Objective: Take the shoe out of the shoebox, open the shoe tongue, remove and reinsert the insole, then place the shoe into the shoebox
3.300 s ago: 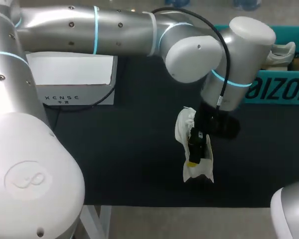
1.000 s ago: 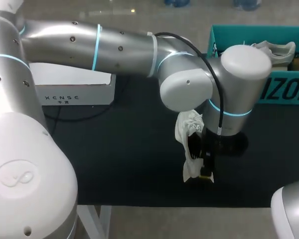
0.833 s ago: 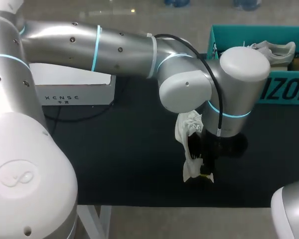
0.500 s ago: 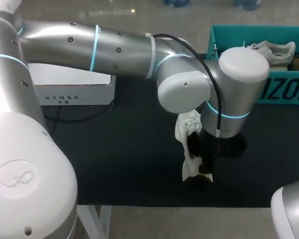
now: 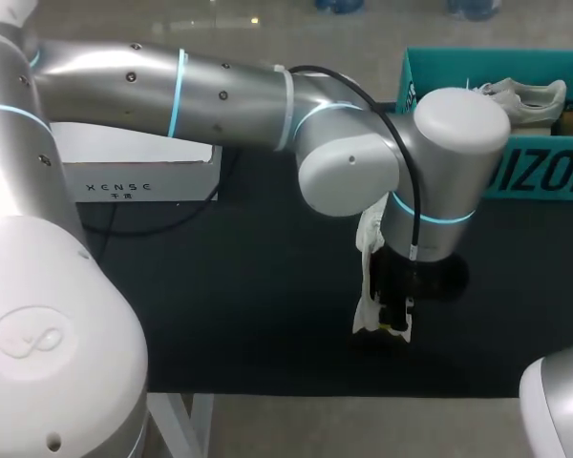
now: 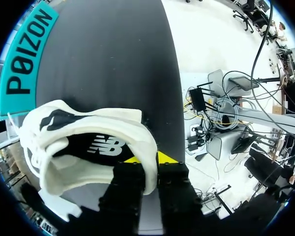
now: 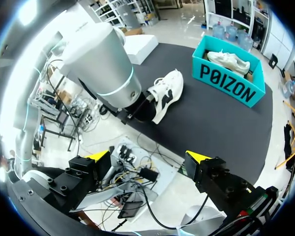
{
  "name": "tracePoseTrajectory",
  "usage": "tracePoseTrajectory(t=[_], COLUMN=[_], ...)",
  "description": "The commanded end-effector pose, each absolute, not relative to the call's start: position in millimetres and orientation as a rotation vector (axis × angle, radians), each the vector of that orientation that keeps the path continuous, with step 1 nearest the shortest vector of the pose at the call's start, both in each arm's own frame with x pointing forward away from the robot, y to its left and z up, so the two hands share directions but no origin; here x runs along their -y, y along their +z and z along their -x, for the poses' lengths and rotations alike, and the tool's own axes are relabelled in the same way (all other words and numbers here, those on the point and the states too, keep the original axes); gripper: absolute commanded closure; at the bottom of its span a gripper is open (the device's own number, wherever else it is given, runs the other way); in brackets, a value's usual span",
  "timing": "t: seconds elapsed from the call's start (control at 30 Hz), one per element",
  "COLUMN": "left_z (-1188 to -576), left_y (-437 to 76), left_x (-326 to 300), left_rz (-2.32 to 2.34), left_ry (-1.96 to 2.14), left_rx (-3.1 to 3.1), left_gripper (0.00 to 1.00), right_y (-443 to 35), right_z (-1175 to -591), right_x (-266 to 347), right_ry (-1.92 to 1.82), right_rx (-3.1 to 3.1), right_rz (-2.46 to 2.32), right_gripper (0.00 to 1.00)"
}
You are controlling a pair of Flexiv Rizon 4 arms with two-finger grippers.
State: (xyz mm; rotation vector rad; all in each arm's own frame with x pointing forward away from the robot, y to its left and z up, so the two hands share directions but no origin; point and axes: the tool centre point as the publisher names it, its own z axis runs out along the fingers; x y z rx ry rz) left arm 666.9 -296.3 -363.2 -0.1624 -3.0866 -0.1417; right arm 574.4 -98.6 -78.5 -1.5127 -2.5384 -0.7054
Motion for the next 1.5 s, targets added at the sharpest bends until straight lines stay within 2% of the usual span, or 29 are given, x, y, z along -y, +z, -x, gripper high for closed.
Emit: tracePoseTrajectory(t=[0.03, 0.37, 0.87, 1.5], left_z=[-667.5, -667.0, -704.1, -761.0], left_y=[-360.5, -336.8, -249.2, -185.4], left_x=[292.2, 280.3, 241.0, 158.2], left_rz=[0.146, 0.036, -0.040, -0.195], left_ry=[-0.131, -0.204, -0.294, -0.216], left_rx=[3.078, 3.015, 3.056, 3.039], left_gripper=[1.00, 1.00, 1.00, 1.00], right_y=[-76.2, -76.2, -76.2, -76.2], right_z=[-576.8, -576.8, -576.8, -576.8], right_x=[98.5, 98.5, 98.5, 98.5], right_ry=[-0.695, -0.695, -0.695, -0.695], right_rx=[2.538, 2.538, 2.538, 2.538], right_rz=[1.512, 1.512, 1.512, 1.512], right_gripper=[0.00, 0.00, 0.00, 0.00])
